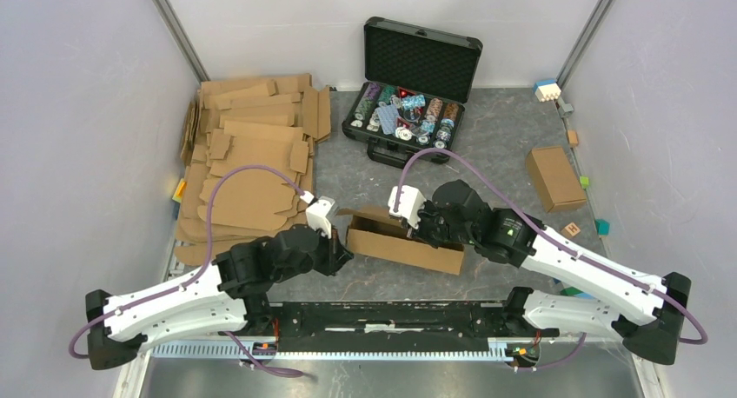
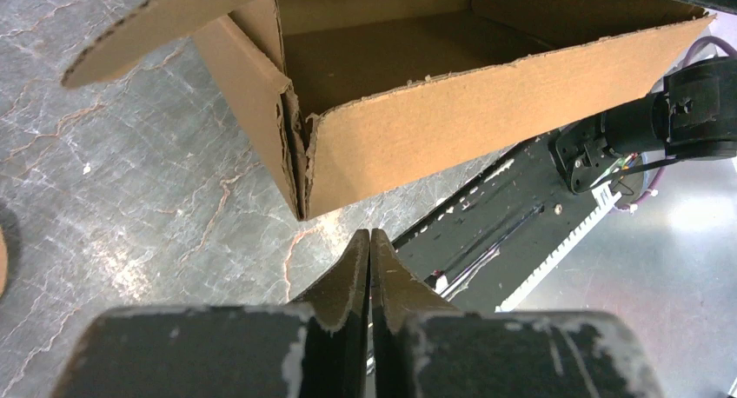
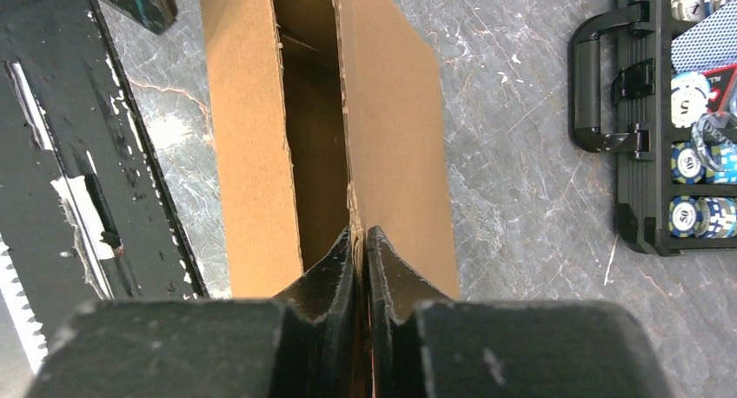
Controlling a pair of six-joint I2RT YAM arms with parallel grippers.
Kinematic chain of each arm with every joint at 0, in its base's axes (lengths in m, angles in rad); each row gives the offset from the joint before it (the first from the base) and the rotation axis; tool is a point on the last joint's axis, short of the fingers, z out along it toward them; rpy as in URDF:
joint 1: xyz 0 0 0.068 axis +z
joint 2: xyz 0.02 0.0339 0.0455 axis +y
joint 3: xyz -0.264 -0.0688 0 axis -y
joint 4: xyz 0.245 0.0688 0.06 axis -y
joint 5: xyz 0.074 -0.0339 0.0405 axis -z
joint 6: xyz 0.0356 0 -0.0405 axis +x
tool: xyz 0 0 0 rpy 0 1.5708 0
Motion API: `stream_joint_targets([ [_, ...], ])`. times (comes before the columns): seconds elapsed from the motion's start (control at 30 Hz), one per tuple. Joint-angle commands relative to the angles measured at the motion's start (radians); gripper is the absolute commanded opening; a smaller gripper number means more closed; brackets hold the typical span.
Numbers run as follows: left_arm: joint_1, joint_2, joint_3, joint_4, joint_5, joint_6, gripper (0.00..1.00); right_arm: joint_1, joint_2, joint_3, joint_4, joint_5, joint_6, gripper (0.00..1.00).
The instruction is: Fold the paper box
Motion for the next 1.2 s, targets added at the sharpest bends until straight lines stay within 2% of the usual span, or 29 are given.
stream_joint_targets([
  [0.0, -0.006, 0.003, -0.041, 0.169, -0.026, -0.008, 0.06, 0.003, 0.004, -0.003, 0.003, 0.006, 0.021, 0.14],
  [0.17, -0.006, 0.021, -0.12, 0.331, -0.113, -0.004, 0.05, 0.003, 0.002, 0.0, -0.005, -0.046, 0.029, 0.2],
  [0.3, -0.004, 0.081, -0.118, 0.357, -0.164, -0.023, 0.04, 0.004, 0.004, -0.001, -0.022, -0.065, 0.032, 0.26],
  [0.47, -0.004, 0.135, -0.107, 0.417, -0.188, -0.004, 0.04, 0.003, 0.006, -0.023, -0.02, -0.074, 0.034, 0.39],
  [0.6, -0.004, 0.164, -0.115, 0.485, -0.184, 0.025, 0.04, 0.003, 0.01, -0.033, -0.026, -0.081, 0.041, 0.53],
  [0.73, -0.004, 0.21, -0.142, 0.505, -0.173, 0.033, 0.02, 0.003, 0.002, -0.069, -0.02, -0.101, 0.068, 0.57],
  [0.9, -0.004, 0.115, -0.177, 0.394, -0.143, -0.006, 0.02, 0.003, -0.024, -0.147, -0.004, -0.084, 0.089, 0.58],
  [1.03, -0.004, 0.036, -0.112, 0.184, -0.036, -0.011, 0.05, 0.005, -0.04, -0.201, 0.011, -0.104, 0.095, 0.58],
  [1.1, -0.004, 0.013, -0.06, 0.059, 0.03, -0.002, 0.02, 0.005, -0.047, -0.226, 0.022, -0.1, 0.098, 0.59],
  [1.17, -0.004, -0.017, -0.015, -0.039, 0.032, -0.016, 0.02, 0.005, -0.052, -0.249, 0.038, -0.104, 0.105, 0.6],
])
